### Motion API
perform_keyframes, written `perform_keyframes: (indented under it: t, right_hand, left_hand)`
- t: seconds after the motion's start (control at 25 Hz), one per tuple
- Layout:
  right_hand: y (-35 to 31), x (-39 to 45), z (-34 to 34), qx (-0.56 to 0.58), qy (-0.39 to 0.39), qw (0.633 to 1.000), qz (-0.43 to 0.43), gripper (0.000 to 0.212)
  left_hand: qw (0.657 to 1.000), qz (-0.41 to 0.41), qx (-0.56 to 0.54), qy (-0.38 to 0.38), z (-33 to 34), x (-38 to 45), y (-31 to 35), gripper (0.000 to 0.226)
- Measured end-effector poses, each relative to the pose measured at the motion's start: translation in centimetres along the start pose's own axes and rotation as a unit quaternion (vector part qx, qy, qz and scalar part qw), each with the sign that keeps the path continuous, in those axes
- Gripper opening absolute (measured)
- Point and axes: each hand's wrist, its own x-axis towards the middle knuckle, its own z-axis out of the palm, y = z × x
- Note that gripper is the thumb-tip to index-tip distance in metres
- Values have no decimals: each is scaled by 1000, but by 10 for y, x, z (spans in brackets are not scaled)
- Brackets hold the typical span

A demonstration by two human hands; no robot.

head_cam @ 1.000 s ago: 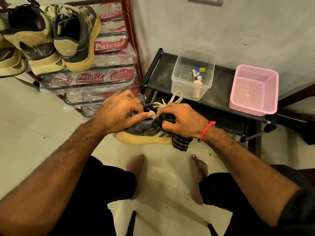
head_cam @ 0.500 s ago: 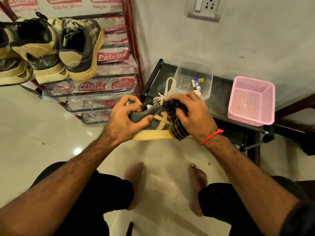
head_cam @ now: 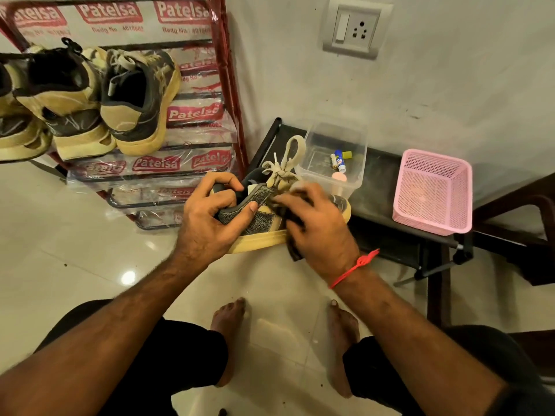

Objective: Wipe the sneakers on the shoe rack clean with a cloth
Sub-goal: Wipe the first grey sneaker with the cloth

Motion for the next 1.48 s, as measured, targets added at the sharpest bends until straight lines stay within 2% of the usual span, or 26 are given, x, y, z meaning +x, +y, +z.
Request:
perform_keyframes:
  t: [0.08, 0.12, 0.24, 0.28, 0.44, 0.48, 0.6, 0.64, 0.72, 0.8, 0.92, 0.96, 1.12, 1.16, 1.2, 1.32, 1.36, 1.48]
  right_hand:
    - [-7, -6, 2, -1, -13, 998, -55, 33]
    - [5, 0, -4, -8, -8, 1000, -29, 31]
    - [53, 13, -27, -45, 18, 988, 149, 35]
    - [51, 12, -27, -36, 28, 987, 153, 36]
    - [5, -2, -5, 8, -16, 1000, -14, 35]
    - [14, 3, -8, 7, -15, 1000, 0, 35]
    - [43, 13, -20, -28, 2, 990, 140, 38]
    - [36, 11, -19, -26, 10, 991, 134, 38]
    - [6, 2, -9, 4, 16, 998, 52, 39]
    - [12, 4, -9, 11, 16, 1000, 20, 39]
    - [54, 14, -30, -44, 12, 986, 162, 39]
    - [54, 12, -31, -45, 20, 983, 177, 40]
    - [-13, -6, -3, 17, -7, 1000, -16, 40]
    - [-9, -2, -5, 17, -2, 1000, -26, 39]
    - [6, 4, -9, 8, 9, 1000, 6, 38]
    - [55, 13, -30, -41, 34, 984, 170, 37]
    - [50, 10, -29, -36, 39, 984, 170, 38]
    - [-11, -7, -2, 26, 17, 999, 21, 37]
  left_hand:
    - [1000, 6, -4, 7, -1, 2, 1, 28]
    - [1000, 10, -1, 12, -4, 1, 2, 28]
    - [999, 16, 18, 22, -8, 1, 3, 30]
    - [999, 18, 22, 24, -7, 1, 4, 30]
    - [998, 42, 27, 28, -5, 3, 7, 29]
    - [998, 49, 28, 28, -5, 2, 7, 30]
    - [997, 67, 43, 14, -4, -3, 4, 32]
    - [996, 75, 45, 9, -2, -4, 5, 33]
    - [996, 76, 45, 17, -1, -2, 9, 32]
    - [996, 69, 44, 28, -5, 1, 11, 31]
    - [995, 71, 59, 30, -9, 0, 10, 33]
    - [996, 66, 61, 29, -8, 0, 8, 32]
    - [996, 57, 52, 49, -4, 5, 11, 28]
    - [996, 56, 46, 48, -5, 5, 12, 29]
    - [996, 60, 43, 48, -7, 4, 12, 30]
    - [996, 58, 60, 31, -7, -1, 11, 32]
    - [996, 54, 60, 30, -5, -1, 11, 32]
    - [997, 41, 47, 45, -4, 4, 12, 30]
